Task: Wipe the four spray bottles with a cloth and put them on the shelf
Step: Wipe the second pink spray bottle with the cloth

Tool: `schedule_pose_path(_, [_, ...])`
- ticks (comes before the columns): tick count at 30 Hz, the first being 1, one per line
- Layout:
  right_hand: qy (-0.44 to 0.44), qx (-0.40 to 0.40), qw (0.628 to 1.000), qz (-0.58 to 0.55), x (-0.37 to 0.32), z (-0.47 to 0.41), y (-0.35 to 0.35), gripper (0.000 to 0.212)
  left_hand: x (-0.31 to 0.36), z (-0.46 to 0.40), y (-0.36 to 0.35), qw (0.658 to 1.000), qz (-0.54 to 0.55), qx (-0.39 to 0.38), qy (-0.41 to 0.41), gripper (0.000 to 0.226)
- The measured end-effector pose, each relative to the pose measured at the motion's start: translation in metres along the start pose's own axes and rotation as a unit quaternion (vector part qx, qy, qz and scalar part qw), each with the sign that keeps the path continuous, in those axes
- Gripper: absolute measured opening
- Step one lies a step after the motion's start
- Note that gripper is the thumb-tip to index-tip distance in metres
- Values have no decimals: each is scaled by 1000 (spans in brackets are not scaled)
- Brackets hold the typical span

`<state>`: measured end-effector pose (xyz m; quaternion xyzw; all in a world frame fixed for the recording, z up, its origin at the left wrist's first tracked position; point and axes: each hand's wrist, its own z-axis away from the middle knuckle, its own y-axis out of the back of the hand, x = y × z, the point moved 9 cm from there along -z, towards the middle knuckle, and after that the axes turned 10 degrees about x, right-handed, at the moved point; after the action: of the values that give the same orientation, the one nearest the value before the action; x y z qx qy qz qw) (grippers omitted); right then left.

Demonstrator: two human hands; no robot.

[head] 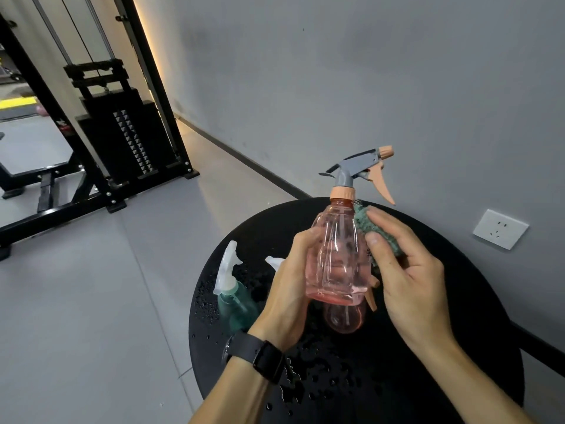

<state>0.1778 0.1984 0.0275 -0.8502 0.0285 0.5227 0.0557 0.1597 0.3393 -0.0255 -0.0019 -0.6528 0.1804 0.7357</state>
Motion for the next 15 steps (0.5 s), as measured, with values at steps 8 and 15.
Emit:
schedule_pose_path(8, [-8, 29, 999, 17, 5, -2, -2, 32, -5, 6, -4, 1000, 13, 2, 28, 68])
schedule_pose_path(15, [-19, 0, 1000, -13, 9, 12, -6, 33, 0, -4, 6, 995, 90, 37, 8, 80])
